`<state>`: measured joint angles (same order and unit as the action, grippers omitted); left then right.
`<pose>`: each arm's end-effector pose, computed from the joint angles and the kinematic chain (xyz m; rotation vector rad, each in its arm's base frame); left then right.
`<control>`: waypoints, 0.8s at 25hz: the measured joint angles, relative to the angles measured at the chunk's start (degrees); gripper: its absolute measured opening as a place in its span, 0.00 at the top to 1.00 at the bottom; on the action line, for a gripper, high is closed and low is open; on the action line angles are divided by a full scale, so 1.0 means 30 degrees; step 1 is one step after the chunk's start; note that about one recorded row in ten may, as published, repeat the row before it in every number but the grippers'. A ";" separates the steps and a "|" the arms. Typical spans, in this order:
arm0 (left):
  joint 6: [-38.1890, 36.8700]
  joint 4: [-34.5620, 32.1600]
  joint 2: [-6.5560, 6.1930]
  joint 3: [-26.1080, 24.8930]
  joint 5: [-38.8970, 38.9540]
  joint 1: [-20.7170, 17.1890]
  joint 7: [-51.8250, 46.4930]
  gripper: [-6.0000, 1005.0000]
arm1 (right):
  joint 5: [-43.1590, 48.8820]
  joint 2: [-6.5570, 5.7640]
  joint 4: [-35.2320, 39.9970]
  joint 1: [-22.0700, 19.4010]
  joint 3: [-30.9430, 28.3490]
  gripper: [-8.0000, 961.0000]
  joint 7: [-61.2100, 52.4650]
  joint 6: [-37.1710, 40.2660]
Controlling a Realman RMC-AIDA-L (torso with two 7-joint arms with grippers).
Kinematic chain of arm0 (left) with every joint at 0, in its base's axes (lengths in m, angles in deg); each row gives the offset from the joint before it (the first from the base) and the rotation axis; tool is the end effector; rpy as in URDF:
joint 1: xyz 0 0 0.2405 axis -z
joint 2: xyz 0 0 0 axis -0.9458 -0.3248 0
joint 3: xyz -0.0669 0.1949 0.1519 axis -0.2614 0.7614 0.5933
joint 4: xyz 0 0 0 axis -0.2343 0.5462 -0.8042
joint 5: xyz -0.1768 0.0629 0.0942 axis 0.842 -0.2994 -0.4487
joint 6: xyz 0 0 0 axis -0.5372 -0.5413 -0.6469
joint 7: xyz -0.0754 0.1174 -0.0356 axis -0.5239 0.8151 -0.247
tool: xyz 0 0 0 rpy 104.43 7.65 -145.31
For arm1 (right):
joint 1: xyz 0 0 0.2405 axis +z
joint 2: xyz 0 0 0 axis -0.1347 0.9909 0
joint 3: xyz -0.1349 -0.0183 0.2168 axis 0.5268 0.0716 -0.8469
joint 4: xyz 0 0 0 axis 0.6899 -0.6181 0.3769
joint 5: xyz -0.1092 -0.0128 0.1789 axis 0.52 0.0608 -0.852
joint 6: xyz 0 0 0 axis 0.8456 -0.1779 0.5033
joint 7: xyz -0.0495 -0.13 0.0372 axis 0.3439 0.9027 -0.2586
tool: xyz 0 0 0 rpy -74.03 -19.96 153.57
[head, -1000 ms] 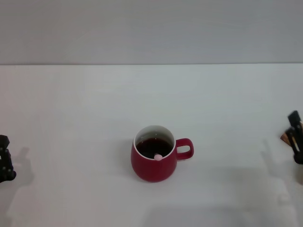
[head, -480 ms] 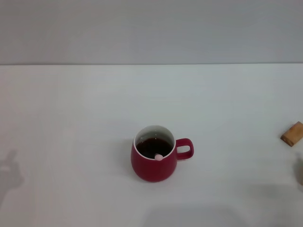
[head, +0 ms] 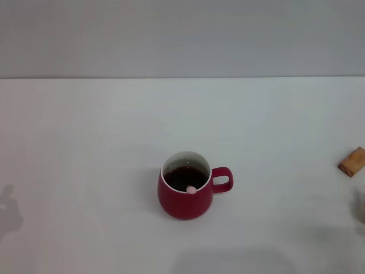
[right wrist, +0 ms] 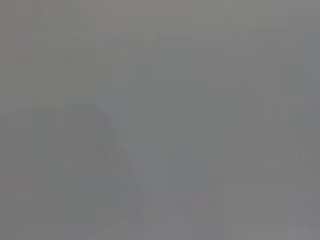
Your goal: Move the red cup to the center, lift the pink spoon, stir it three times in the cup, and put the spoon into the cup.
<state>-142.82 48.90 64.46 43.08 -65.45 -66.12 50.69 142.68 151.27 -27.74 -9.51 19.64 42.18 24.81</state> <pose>-0.3873 0.1894 0.0111 -1.5451 -0.4205 -0.5827 0.3284 0.1750 -0.0360 -1.3873 0.5739 0.7905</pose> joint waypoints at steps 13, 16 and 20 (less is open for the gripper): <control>-0.0006 0.0018 0.0023 0.0058 0.0011 -0.0073 -0.0046 1.00 | 0.0030 0.0056 0.0481 -0.0110 0.0780 0.25 0.0050 0.0612; -0.0006 0.0096 0.0046 0.0047 0.0011 -0.0211 0.0040 1.00 | 0.0006 0.0075 0.0607 -0.0071 0.0894 0.25 0.0054 0.0815; -0.0006 0.0198 0.0047 0.0071 0.0009 -0.0262 0.0073 1.00 | 0.0028 0.0110 0.0884 0.0107 0.0979 0.25 0.0059 0.0820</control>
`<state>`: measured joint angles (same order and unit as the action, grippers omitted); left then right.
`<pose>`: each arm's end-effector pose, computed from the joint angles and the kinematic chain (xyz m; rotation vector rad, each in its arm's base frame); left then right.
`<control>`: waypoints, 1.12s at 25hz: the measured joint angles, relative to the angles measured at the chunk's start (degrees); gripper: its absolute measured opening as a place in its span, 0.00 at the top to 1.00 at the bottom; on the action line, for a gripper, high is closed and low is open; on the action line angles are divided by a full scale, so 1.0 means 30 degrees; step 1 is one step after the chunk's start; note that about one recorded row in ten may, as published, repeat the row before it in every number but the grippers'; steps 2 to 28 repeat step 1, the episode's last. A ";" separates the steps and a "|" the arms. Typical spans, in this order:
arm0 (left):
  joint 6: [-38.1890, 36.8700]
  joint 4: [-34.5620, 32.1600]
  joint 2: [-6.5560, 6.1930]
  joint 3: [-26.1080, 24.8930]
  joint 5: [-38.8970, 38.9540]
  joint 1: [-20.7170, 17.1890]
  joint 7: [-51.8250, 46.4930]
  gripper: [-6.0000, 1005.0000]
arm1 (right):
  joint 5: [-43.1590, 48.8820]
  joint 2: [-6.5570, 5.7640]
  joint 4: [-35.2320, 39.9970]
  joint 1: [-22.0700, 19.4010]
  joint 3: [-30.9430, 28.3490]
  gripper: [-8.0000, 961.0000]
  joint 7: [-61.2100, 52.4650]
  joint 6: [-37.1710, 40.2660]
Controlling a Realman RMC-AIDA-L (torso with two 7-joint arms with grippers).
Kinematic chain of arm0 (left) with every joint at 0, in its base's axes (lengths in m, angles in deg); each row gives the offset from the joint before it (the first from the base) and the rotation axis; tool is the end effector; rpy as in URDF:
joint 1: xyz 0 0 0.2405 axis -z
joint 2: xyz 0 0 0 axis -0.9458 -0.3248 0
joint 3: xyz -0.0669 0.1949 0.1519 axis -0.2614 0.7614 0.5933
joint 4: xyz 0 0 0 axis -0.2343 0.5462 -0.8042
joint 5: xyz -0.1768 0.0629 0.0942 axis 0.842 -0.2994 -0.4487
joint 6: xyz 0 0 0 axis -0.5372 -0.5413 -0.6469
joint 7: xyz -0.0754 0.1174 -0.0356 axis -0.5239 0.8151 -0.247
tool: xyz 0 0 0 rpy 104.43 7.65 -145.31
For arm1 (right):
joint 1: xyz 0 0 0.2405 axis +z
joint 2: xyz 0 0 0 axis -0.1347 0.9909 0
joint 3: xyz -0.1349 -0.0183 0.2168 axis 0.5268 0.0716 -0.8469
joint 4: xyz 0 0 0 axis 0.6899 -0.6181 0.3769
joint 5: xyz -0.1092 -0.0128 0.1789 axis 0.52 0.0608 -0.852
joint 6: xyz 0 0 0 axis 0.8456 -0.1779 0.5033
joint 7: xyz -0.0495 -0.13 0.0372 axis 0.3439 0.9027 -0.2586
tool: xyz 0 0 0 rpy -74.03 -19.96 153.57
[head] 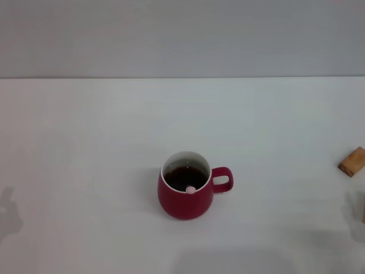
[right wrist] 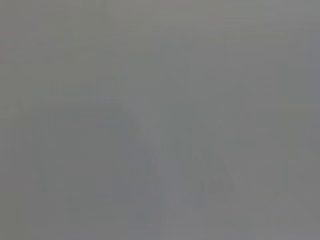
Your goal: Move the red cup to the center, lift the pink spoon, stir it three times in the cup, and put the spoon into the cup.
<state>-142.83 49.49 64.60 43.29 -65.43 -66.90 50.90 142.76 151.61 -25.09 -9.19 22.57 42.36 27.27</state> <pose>-0.3871 0.1854 0.0089 -1.5418 -0.4293 -0.5834 0.3267 0.1684 -0.0386 -1.4333 0.5283 0.7917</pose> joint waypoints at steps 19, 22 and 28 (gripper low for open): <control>0.0000 0.0006 0.0001 0.0016 0.0000 -0.0002 0.0001 1.00 | 0.0027 -0.0013 0.0021 0.0043 0.0071 0.25 0.0002 0.0002; 0.0000 0.0006 0.0001 0.0016 0.0000 -0.0002 0.0001 1.00 | 0.0027 -0.0013 0.0021 0.0043 0.0071 0.25 0.0002 0.0002; 0.0000 0.0006 0.0001 0.0016 0.0000 -0.0002 0.0001 1.00 | 0.0027 -0.0013 0.0021 0.0043 0.0071 0.25 0.0002 0.0002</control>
